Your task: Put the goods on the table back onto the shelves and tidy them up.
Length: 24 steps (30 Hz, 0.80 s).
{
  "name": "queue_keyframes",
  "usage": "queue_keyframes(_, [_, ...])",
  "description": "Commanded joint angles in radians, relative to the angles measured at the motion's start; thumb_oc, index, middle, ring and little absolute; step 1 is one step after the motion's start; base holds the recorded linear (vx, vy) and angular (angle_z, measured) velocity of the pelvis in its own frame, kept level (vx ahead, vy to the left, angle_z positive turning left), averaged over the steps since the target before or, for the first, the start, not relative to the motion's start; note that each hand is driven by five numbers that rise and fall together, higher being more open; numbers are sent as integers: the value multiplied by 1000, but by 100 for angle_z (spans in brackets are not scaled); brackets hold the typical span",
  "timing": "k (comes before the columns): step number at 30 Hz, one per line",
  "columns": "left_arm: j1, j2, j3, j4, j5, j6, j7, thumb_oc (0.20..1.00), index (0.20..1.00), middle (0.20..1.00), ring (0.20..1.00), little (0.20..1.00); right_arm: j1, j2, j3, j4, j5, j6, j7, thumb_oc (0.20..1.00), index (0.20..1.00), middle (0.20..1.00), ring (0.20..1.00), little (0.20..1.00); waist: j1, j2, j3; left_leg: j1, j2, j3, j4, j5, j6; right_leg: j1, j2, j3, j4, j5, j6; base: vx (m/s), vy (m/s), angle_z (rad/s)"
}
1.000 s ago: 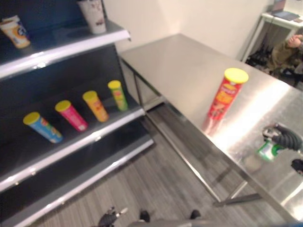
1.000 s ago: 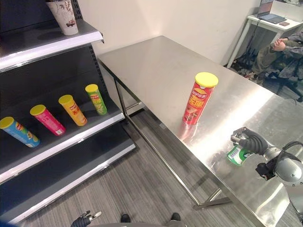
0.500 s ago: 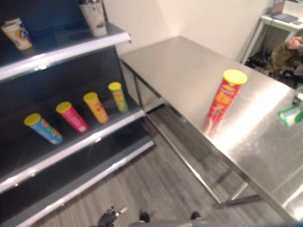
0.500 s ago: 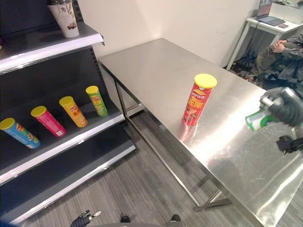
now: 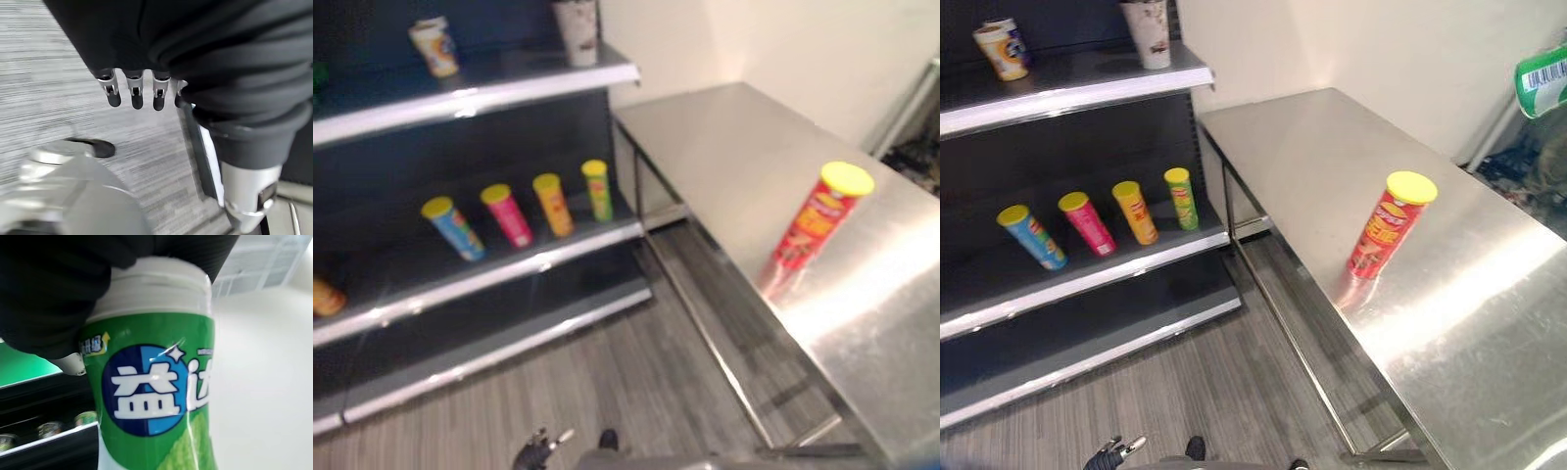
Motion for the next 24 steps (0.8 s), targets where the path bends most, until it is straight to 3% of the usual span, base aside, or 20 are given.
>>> queue_keyframes(1, [-74,72,-12,-21,-21,-26,12,1000,1000,1000,1000,1000,-110,-83,47,0,-35,-10,-31,200,200,200,200,200,27,-40,12,13,174,58,5,70,-122,11,-31,33,3,-75,33,-46,163,34])
queue_keyframes(5, [-73,73,-22,-35,-10,-20,6,1000,1000,1000,1000,1000,-133,-112,92,7,-57,10,-14,200,200,200,200,200,14,-19,-12,31,204,129,-20,75,-129,10,-44,1,13,-67,43,13,225,44])
queue_keyframes(9, [-74,83,-29,-29,8,-16,0,1000,1000,1000,1000,1000,-186,-100,160,13,-95,27,-8,200,200,200,200,200,27,-22,-37,45,168,133,-16,44,-117,19,-107,-10,38,-37,69,73,311,48])
queue_keyframes(10, [-80,88,-31,-23,17,-14,1,1000,1000,1000,1000,1000,-184,-99,161,15,-114,41,-4,200,200,200,200,200,30,-27,-40,44,149,133,-13,30,-108,22,-138,-20,50,-23,78,36,496,52])
queue_keyframes(11, [-88,105,-32,-16,33,-12,2,1000,1000,1000,1000,1000,-188,-98,176,19,-140,50,-9,200,200,200,200,200,37,-45,-42,45,94,131,-13,-5,-79,10,-197,-22,87,3,95,23,499,57])
queue_keyframes(13, [-90,127,-25,-17,41,-12,3,1000,1000,1000,1000,1000,-213,-99,205,22,-156,62,-7,200,200,200,200,200,45,-61,-40,42,35,128,-15,-31,-53,-13,-266,-17,139,63,116,9,381,56])
queue_keyframes(14, [-88,126,-23,-17,41,-12,3,1000,1000,1000,1000,1000,-225,-99,217,25,-156,62,-8,200,200,200,200,200,43,-63,-42,41,31,129,-15,-31,-51,-17,-271,-15,141,63,117,87,366,51])
queue_keyframes(15, [-86,149,-10,-14,46,-9,5,1000,1000,1000,1000,1000,-248,-100,251,27,-164,71,2,200,200,200,200,200,52,-69,-41,62,-6,121,-19,-70,-36,-26,-311,-2,196,78,124,42,433,47])
queue_keyframes(16, [-94,177,0,-9,58,-3,9,1000,1000,1000,1000,1000,-271,-107,283,30,-159,77,11,200,200,200,200,200,49,-78,-30,56,-41,117,-23,-60,-9,-60,-321,20,264,106,98,82,596,32])
queue_keyframes(17, [-102,193,14,-6,50,-1,8,1000,1000,1000,1000,1000,-277,-125,303,30,-150,85,30,200,200,200,200,200,25,-74,-22,61,-58,83,-23,-62,8,-113,-245,122,334,68,72,23,437,55])
queue_keyframes(19, [-112,207,15,-2,35,-3,5,1000,1000,1000,1000,1000,-334,-152,363,55,-116,78,41,200,200,200,200,200,24,-70,-13,66,-72,45,-23,-62,18,-159,-140,184,342,-40,39,92,238,128])
queue_keyframes(22, [-120,207,8,1,27,-6,1,1000,1000,1000,1000,1000,-407,-175,446,82,-89,75,56,200,200,200,200,200,13,-80,1,76,-94,-8,-23,-68,22,-183,-60,269,241,-47,38,82,48,54])
queue_keyframes(24, [-123,204,6,1,27,-7,2,1000,1000,1000,1000,1000,-454,-183,498,98,-89,75,58,200,200,200,200,200,6,-81,5,76,-100,-25,-23,-67,24,-201,-41,304,210,-30,43,60,15,49])
